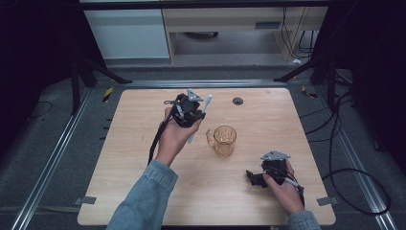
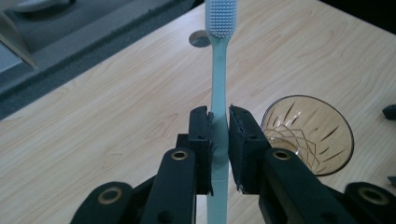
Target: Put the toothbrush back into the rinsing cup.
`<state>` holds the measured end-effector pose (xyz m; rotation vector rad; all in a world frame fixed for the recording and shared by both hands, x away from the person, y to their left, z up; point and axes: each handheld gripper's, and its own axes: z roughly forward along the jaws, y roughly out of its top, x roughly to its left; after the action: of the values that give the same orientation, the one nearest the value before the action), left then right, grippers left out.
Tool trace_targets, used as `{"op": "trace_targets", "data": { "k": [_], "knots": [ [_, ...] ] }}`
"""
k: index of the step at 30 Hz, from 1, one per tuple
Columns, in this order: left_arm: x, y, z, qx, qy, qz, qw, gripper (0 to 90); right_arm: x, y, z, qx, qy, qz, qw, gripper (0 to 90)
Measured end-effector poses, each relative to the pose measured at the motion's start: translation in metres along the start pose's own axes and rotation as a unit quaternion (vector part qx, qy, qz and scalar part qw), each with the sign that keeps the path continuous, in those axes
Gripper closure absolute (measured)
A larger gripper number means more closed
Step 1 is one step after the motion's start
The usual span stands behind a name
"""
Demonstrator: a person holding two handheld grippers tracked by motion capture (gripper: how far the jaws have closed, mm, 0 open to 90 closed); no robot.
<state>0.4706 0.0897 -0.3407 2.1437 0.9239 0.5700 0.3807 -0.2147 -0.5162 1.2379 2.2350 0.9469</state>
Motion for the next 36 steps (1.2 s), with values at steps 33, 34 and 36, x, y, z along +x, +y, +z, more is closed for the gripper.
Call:
{"op": "trace_targets", "data": {
  "k": [33, 34, 36],
  "knots": [
    [-0.020, -0.018, -0.012, -0.175, 0.038, -0.025, 0.9835, 79.1, 0.001, 0.000, 0.000, 0.000, 0.001, 0.004, 1.0000, 0.4],
    [-0.021, -0.019, -0.012, -0.176, 0.039, -0.024, 0.9834, 79.1, 0.001, 0.000, 0.000, 0.000, 0.001, 0.003, 1.0000, 0.4],
    [-0.022, -0.020, -0.012, -0.184, 0.044, -0.019, 0.9817, 79.1, 0.001, 0.000, 0.000, 0.000, 0.001, 0.003, 1.0000, 0.4]
  ]
}}
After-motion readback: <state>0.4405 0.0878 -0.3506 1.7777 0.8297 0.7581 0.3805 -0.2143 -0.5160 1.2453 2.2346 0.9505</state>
